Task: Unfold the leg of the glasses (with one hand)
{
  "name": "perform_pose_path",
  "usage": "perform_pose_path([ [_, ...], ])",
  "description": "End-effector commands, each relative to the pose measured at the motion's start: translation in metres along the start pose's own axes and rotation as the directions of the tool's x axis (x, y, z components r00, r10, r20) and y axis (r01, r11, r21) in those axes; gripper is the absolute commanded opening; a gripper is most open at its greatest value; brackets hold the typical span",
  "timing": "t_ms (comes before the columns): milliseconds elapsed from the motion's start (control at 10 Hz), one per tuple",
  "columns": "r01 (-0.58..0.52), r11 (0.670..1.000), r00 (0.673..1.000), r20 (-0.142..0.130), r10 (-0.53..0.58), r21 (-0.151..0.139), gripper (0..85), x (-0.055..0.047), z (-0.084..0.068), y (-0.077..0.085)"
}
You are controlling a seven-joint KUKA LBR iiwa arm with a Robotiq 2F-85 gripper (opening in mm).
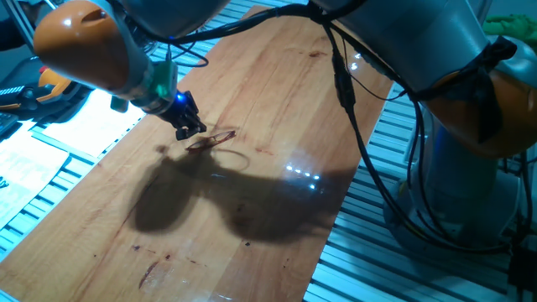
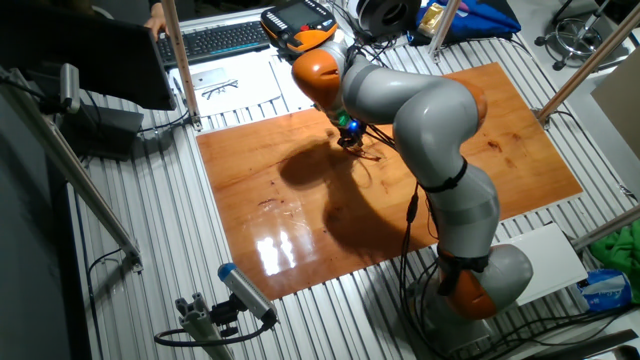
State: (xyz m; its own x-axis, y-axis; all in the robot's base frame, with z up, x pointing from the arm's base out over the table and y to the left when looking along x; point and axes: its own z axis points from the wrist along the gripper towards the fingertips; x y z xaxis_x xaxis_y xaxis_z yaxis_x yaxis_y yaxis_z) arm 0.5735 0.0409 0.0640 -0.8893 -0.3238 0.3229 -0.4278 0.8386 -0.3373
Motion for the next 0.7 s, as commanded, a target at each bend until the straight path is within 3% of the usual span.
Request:
perform_pose_path([
  [0,0.000,1.000,1.000,-0.001,0.000,0.004,0.0,0.000,0.001,0.001],
  [600,-0.001,1.000,1.000,0.009,0.001,0.013,0.0,0.002,0.013,-0.004],
])
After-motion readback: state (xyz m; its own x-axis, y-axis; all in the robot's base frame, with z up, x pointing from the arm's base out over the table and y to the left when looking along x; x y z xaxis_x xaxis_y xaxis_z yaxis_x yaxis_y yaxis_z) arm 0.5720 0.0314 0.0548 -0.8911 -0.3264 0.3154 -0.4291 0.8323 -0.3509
